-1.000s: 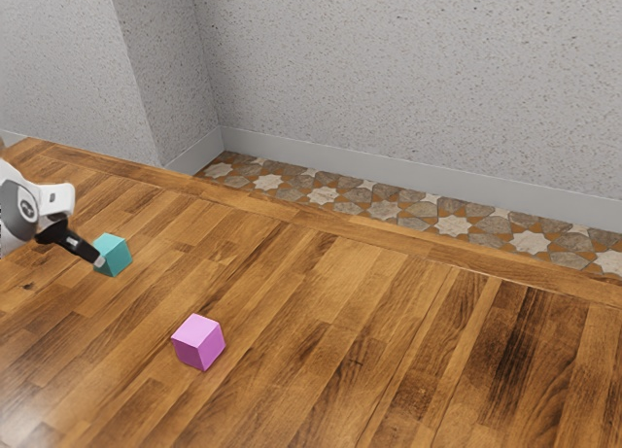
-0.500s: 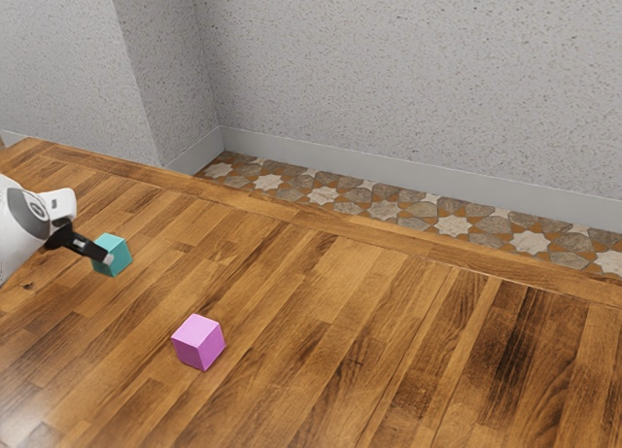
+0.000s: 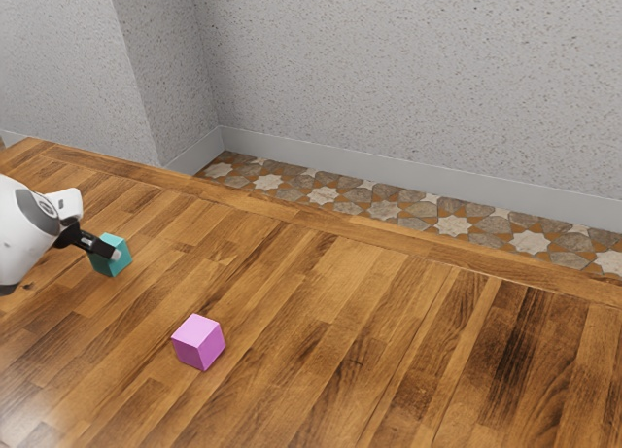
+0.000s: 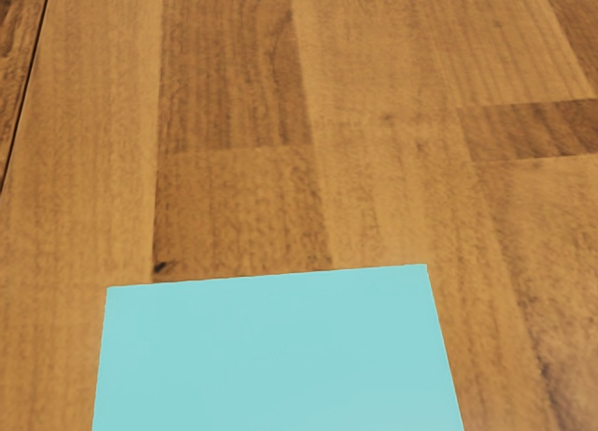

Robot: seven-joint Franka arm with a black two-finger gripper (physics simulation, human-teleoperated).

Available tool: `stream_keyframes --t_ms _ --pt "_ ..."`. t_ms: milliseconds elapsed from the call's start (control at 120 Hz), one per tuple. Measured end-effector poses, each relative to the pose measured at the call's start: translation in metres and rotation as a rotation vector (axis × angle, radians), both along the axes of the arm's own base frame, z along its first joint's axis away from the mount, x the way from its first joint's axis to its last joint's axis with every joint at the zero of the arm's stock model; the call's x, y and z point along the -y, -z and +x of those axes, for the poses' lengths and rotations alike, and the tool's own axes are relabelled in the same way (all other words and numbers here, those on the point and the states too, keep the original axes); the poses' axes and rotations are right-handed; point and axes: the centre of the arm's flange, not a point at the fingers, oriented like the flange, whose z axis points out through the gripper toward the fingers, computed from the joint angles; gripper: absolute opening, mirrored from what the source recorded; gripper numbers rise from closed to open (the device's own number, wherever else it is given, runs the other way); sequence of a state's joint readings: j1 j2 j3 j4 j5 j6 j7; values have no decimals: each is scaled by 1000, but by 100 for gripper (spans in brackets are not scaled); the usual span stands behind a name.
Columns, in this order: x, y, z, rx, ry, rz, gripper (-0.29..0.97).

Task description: Pick up the blue block with one arm, and put the blue block on the pink block with one arm

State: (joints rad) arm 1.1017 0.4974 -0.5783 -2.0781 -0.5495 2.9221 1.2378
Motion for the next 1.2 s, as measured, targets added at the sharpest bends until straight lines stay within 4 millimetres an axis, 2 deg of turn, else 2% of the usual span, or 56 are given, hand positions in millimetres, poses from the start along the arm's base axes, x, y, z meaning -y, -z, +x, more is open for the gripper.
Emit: stream_keyframes --t_ms 492,800,833,1000,1100,1167,1200 --pt "-11 3 -1 5 -8 15 43" --pt "-5 -2 5 18 -8 23 34" --pt "-2 -7 7 22 -3 36 34" --pt "11 -56 9 9 33 159 27" --pt "19 -60 8 -9 49 154 25" --pt "37 -62 1 -28 69 147 25" --pt "54 -67 -1 -30 90 143 26"
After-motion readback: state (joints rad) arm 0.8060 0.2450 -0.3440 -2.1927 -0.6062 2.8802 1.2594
